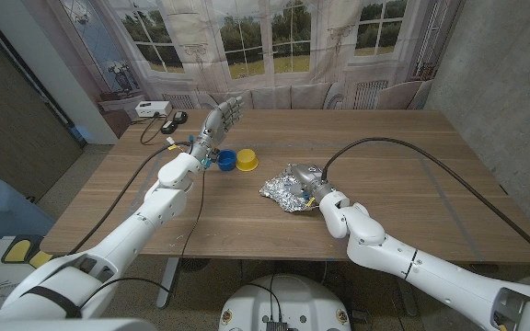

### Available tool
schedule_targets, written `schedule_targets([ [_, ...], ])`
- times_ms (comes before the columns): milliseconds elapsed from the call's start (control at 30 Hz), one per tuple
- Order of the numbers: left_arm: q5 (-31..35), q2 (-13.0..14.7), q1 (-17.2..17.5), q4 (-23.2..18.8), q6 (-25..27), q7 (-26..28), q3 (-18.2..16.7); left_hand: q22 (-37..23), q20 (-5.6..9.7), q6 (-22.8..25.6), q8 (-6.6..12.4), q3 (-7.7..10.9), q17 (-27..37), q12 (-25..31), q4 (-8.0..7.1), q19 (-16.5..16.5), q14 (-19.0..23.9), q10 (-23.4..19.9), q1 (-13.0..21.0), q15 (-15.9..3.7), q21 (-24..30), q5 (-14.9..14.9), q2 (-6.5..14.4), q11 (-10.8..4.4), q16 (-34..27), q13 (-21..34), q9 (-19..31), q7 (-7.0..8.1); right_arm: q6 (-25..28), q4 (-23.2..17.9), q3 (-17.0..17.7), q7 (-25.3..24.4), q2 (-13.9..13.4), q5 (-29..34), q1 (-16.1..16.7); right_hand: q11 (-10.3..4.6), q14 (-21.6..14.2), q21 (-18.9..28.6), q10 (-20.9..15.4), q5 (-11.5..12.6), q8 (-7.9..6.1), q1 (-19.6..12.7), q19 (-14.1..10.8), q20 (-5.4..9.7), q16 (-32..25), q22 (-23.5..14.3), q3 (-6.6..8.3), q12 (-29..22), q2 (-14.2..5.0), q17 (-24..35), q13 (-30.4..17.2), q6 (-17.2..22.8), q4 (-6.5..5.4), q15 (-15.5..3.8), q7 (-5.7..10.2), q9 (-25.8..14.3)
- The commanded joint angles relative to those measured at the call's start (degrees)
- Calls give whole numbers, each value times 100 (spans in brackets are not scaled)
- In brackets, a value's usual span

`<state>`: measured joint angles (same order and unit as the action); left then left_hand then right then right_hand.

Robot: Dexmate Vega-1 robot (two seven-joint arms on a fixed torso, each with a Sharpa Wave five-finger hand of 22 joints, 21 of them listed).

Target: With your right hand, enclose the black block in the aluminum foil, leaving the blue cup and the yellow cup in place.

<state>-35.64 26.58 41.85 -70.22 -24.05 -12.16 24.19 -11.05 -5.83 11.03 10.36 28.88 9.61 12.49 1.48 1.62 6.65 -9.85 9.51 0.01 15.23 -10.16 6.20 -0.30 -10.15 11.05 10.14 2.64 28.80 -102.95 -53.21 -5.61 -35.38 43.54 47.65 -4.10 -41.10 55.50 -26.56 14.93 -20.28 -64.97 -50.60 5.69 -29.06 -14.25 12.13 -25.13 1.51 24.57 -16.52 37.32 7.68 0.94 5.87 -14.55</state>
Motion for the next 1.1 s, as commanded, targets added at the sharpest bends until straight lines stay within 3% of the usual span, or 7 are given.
schedule_targets([
  [33,22,27,40,-100,41,54,7,-28,-6,24,22,22,14,-5,-27,-30,-42,-3,-31,17,-18,-30,-13,3,2,16,9,5,-711,270,217,-906,-64,-291,190,538,-1438,499,-1571,-178,-325,-1403,290,689,-398,-18,57,-574,-1008,762,-473,1134,78,-1325,-726,-357],
  [467,53,67,119,-260,56,138,1,-28,1,32,25,21,13,-17,-24,-34,-55,15,-41,22,-28,-32,-20,-9,0,17,9,13,-745,243,225,-1069,-115,-78,251,586,-1700,983,-1793,-290,-597,-2048,307,715,-538,17,209,-1061,-1069,1380,-1019,1440,151,-1304,-878,-709],
  [567,52,70,125,-280,63,139,4,-28,3,29,24,21,12,-17,-24,-34,-53,13,-43,22,-29,-33,-20,-9,-2,17,8,10,-458,110,184,-849,-121,89,260,476,-1154,1102,-1290,-459,-320,-1739,706,589,40,183,145,-772,-870,1279,-894,984,-29,-1371,-575,-616],
  [633,62,77,133,-309,70,149,9,-27,6,31,24,22,12,-18,-23,-34,-53,14,-43,20,-30,-33,-18,-7,-3,17,8,11,-217,0,136,-594,-136,218,249,328,-497,967,-417,-421,236,-1121,1271,-85,704,442,3,-136,-796,900,-586,88,-273,-1194,-191,-404],
  [767,75,90,155,-367,94,185,12,-27,8,32,25,24,11,-17,-22,-34,-54,9,-45,18,-33,-35,-16,7,-4,17,8,18,-31,-178,162,-236,-195,190,251,214,584,405,542,-315,946,-341,1987,-931,1335,488,-193,715,-568,560,-216,-1232,-482,-949,206,-57],
  [933,95,110,182,-439,124,223,19,-27,9,31,24,26,11,-19,-22,-34,-54,11,-46,22,-36,-35,-14,5,-5,17,8,24,-51,-323,287,18,-280,-73,277,256,1623,-479,1251,-183,971,985,2862,-1619,1705,493,-602,1296,-503,366,37,-2063,-1067,-554,162,167],
  [1100,106,123,204,-494,147,253,23,-27,6,25,22,29,10,-22,-20,-33,-55,15,-47,22,-38,-37,-11,8,-6,17,8,17,-121,-411,405,-44,-336,-265,368,292,2051,-991,1519,-139,978,1874,3268,-1766,1752,484,-967,1394,-384,254,135,-2489,-1451,-426,143,237],
])
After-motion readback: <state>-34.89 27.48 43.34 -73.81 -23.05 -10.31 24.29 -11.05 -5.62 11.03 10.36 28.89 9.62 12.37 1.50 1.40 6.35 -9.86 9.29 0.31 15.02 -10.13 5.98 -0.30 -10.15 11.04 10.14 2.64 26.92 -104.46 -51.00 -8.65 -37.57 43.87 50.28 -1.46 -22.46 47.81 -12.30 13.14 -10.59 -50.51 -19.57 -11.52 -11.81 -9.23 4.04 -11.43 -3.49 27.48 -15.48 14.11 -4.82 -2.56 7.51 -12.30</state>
